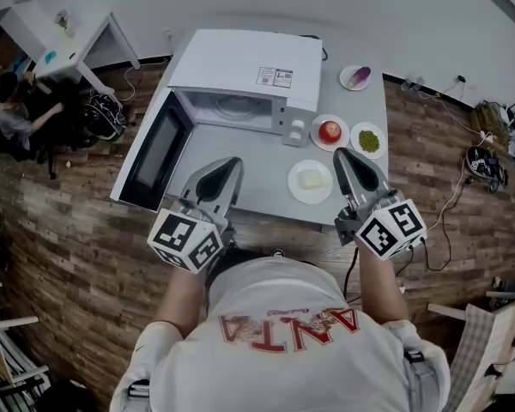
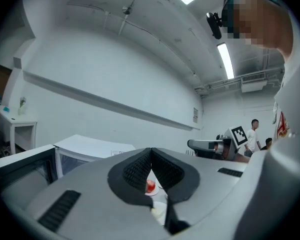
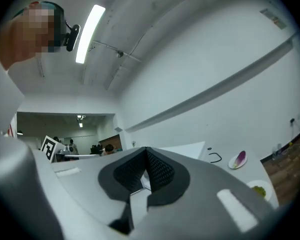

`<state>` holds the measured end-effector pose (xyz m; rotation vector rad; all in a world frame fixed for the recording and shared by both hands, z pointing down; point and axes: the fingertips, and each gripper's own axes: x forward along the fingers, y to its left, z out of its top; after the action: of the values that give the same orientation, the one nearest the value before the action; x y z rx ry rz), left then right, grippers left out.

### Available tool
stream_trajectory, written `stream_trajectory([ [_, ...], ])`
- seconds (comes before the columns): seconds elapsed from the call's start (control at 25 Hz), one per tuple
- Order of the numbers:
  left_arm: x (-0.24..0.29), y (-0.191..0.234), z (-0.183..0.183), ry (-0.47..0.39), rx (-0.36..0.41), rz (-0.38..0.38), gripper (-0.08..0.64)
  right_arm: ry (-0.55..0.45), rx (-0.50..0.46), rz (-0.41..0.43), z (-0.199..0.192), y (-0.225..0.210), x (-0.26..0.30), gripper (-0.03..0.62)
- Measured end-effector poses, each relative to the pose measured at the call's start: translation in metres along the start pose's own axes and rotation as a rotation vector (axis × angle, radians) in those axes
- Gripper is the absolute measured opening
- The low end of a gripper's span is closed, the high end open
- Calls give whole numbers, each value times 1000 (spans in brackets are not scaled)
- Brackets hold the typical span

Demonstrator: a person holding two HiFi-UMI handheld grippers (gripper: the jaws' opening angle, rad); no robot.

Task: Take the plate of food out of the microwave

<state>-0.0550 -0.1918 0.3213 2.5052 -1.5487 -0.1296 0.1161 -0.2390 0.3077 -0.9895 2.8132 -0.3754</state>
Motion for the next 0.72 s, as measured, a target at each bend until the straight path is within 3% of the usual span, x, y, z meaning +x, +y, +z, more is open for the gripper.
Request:
stream_trajectory([
  [0.4, 4, -14, 1, 25, 63, -18, 9, -18, -41, -9, 4, 6, -13, 2],
  [0.72, 4, -15, -1, 21, 60, -3, 9, -27, 65, 14, -3, 0, -18, 2],
])
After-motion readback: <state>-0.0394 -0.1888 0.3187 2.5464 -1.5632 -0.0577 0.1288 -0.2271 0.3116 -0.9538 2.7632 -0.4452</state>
